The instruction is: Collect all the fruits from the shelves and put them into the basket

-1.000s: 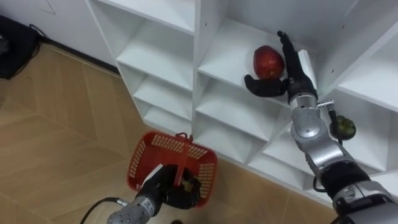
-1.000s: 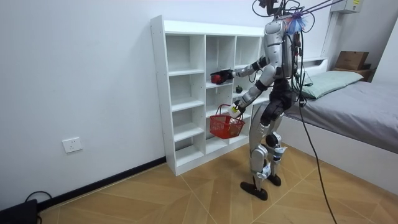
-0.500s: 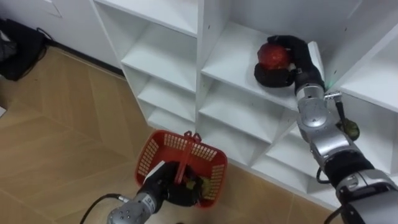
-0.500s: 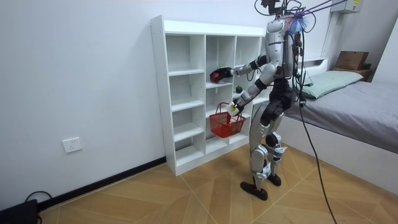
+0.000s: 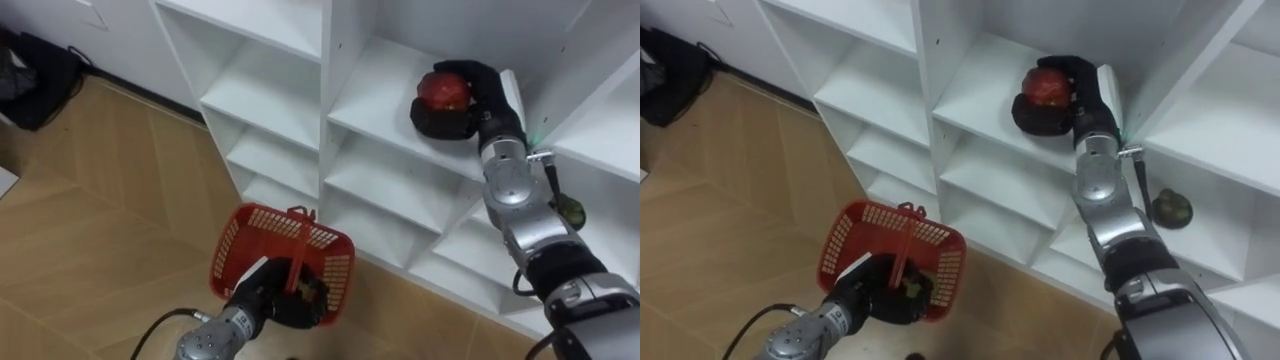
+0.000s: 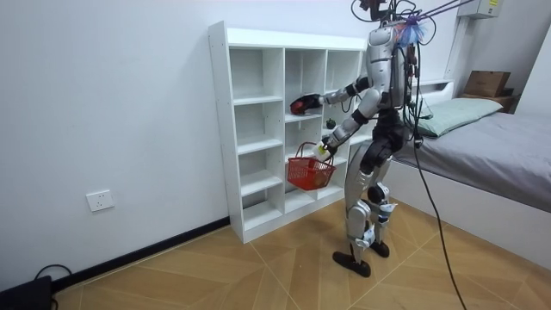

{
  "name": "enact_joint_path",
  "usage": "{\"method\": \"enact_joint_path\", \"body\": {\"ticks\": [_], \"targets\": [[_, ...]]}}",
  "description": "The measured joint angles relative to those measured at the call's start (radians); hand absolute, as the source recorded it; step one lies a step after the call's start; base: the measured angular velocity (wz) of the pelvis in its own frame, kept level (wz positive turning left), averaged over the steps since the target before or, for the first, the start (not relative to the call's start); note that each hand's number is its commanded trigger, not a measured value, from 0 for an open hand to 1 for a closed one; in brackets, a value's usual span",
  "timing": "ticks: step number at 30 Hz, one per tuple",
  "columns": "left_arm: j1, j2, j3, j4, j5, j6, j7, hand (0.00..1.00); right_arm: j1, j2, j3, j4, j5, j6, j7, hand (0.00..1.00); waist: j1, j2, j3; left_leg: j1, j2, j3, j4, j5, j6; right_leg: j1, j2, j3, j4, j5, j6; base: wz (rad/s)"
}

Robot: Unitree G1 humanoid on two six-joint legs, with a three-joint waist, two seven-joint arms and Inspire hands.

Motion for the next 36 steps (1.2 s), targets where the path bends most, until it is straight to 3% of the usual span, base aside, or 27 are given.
{"method": "enact_joint_path", "body": {"ticks": [8,18,21,24,26,36], "targets": [[-0.008,0.000,-0.007,0.017,-0.002,-0.015,0.023,1.00,0.051,0.009,0.035,-0.079,-0.004,-0.006,-0.016,1.00,-0.013,-0.002,-0.0006,0.001,0.004,0.016,0.001,0.000,0.000,0.000,0.007,0.002,-0.002,0.000,0.000,-0.01],[-0.030,-0.008,-0.001,0.018,-0.003,-0.022,0.051,1.00,0.189,0.024,0.094,-0.297,-0.007,0.005,0.032,1.00,-0.025,-0.003,-0.0032,0.000,0.011,0.047,0.004,0.000,0.000,-0.021,0.013,0.057,0.017,0.000,-0.001,-0.08],[-0.037,-0.008,-0.001,0.018,-0.002,-0.044,0.060,1.00,0.226,0.032,0.127,-0.359,-0.007,0.010,0.065,1.00,-0.026,-0.003,-0.0044,0.001,0.010,0.048,0.008,0.000,0.001,-0.021,0.013,0.066,0.020,0.001,-0.001,-0.01],[-0.037,-0.008,-0.003,0.021,-0.003,-0.050,0.074,1.00,0.251,0.045,0.154,-0.414,-0.006,0.010,0.099,1.00,-0.037,-0.003,-0.0068,0.006,0.010,0.049,0.008,0.001,0.003,-0.017,0.013,0.066,0.021,0.001,-0.002,0.00],[-0.037,-0.007,-0.001,0.042,-0.007,-0.058,0.078,1.00,0.277,0.048,0.178,-0.456,-0.007,0.007,0.127,1.00,-0.043,-0.001,-0.0173,0.010,0.010,0.049,0.009,0.001,0.003,-0.012,0.014,0.067,0.017,0.002,-0.002,0.00],[-0.037,-0.018,0.020,0.042,-0.002,-0.069,0.078,1.00,0.408,0.048,0.176,-0.547,-0.047,-0.005,0.226,1.00,-0.050,0.008,-0.0235,0.011,0.012,0.055,0.008,0.001,0.003,-0.021,0.019,0.097,0.020,0.005,-0.002,-0.05]]}}
